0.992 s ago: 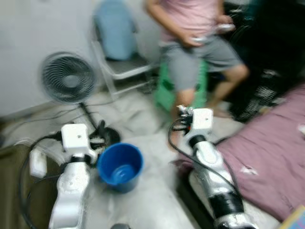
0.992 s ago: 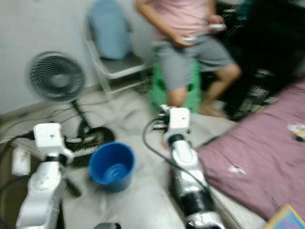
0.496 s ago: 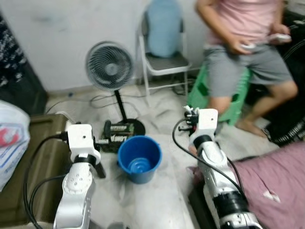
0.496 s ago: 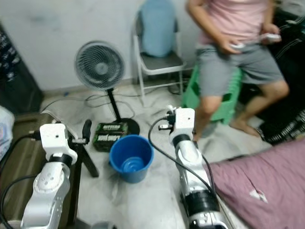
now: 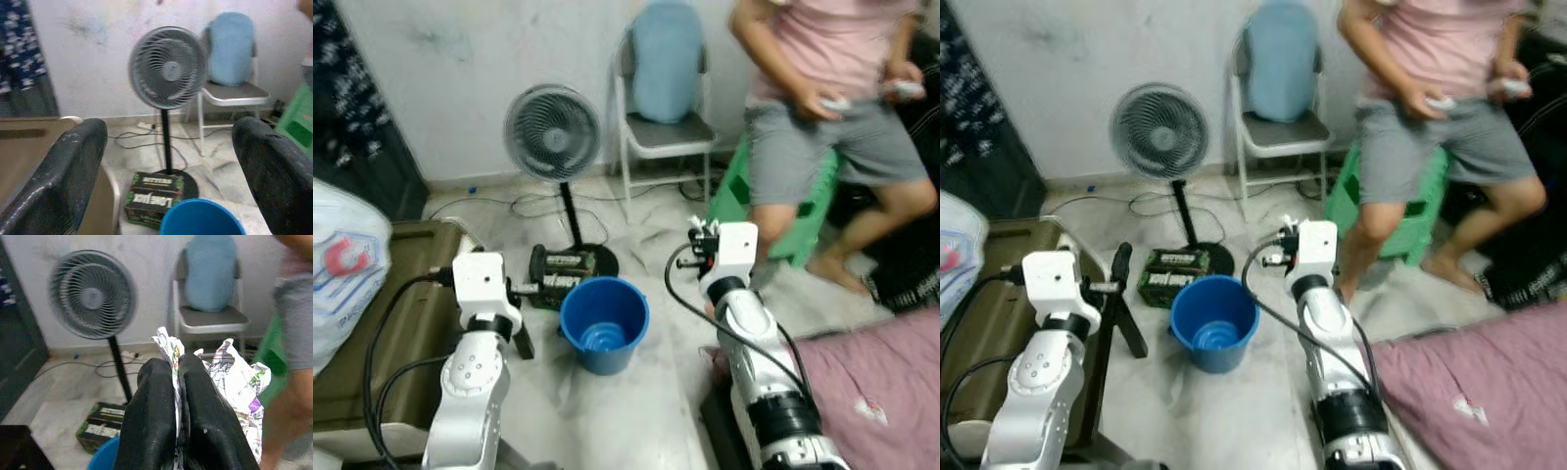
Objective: Clean up the room
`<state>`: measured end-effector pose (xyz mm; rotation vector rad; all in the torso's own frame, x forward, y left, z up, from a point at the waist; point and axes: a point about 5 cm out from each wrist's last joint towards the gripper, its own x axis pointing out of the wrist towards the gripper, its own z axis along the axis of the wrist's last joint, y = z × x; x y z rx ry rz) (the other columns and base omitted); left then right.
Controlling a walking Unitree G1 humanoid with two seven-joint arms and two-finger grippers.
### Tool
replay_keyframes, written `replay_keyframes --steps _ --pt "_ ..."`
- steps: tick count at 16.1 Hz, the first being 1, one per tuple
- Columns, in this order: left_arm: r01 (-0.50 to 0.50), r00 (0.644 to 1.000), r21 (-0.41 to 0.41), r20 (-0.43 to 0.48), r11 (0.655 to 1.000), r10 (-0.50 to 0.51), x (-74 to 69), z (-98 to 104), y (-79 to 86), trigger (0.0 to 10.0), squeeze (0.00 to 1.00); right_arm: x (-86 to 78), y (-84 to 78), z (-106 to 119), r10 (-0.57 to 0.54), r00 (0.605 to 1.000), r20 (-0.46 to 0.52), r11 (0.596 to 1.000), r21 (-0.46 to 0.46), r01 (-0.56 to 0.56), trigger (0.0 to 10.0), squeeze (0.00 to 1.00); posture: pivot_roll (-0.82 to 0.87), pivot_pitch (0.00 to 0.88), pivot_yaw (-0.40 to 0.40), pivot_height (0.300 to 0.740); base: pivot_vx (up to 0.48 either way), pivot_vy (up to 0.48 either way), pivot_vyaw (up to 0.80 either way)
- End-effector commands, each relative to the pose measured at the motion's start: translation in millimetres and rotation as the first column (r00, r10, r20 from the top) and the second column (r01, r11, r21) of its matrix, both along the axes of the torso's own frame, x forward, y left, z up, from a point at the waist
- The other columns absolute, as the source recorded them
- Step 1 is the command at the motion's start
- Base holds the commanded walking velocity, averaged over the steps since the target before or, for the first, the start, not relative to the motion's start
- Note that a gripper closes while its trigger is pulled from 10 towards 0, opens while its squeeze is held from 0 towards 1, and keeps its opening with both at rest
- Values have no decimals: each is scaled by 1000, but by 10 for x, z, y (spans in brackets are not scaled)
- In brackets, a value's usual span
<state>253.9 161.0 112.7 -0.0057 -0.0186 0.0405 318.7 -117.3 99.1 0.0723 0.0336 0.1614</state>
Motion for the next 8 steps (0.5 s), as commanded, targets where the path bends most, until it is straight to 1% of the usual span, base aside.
replay_keyframes --steps 1,5,8 --pt "-4 1000 4 14 1000 3 3 36 46 10000 0 22 62 43 13 1000 12 1000 7 -13 10000 0 -23 0 -12 740 289 0 750" --pt "2 1000 2 18 1000 -2 7 41 40 10000 0 24 72 44 17 1000 12 1000 10 -17 10000 0 -21 0 -11 740 291 0 539" --pt "5 1000 2 18 1000 -5 8 44 37 10000 0 26 75 38 15 1000 9 1000 11 -15 10000 0 -20 0 -10 740 292 0 800"
